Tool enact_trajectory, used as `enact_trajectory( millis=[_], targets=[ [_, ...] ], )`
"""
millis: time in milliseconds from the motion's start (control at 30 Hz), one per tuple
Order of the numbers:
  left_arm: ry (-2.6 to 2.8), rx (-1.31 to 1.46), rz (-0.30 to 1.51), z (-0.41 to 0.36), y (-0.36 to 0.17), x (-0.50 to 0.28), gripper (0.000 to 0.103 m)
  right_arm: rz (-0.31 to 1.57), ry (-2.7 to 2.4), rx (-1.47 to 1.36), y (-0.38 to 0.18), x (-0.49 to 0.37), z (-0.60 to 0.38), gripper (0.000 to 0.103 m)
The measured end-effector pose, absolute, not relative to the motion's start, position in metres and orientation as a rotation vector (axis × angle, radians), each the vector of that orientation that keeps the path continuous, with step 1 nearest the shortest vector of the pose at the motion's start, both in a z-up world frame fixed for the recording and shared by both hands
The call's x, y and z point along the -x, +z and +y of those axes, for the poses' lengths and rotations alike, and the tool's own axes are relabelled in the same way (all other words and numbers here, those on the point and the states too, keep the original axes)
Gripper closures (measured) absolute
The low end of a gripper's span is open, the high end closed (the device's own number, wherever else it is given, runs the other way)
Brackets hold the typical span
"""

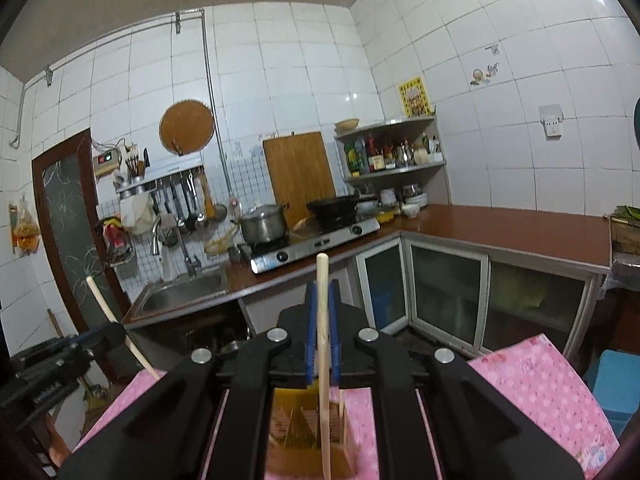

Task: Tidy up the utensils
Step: 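Lower the chopsticks into the yellow holder and open both tools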

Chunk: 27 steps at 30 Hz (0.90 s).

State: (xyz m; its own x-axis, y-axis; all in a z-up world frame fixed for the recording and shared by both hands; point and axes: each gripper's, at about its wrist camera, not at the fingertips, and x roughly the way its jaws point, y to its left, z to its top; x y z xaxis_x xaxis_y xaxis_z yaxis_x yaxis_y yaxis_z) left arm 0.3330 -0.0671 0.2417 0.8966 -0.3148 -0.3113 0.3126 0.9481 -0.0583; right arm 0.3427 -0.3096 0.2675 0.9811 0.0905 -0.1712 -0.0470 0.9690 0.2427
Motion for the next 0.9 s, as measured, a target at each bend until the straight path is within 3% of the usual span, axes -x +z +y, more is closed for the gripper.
enact_trajectory(
  millis=[400,900],
  targets=[
    [-0.325,-0.024,0.375,-0.076,0.189,-0.388,0.099,0.119,0.09,-0.223,0.222,-0.391,-0.301,0.097],
    [-0.301,-0.022,0.487,-0.068,0.118,-0.405,0.098,0.41,0.129,-0.109,0.138,-0.415,-0.289,0.096]
  ],
)
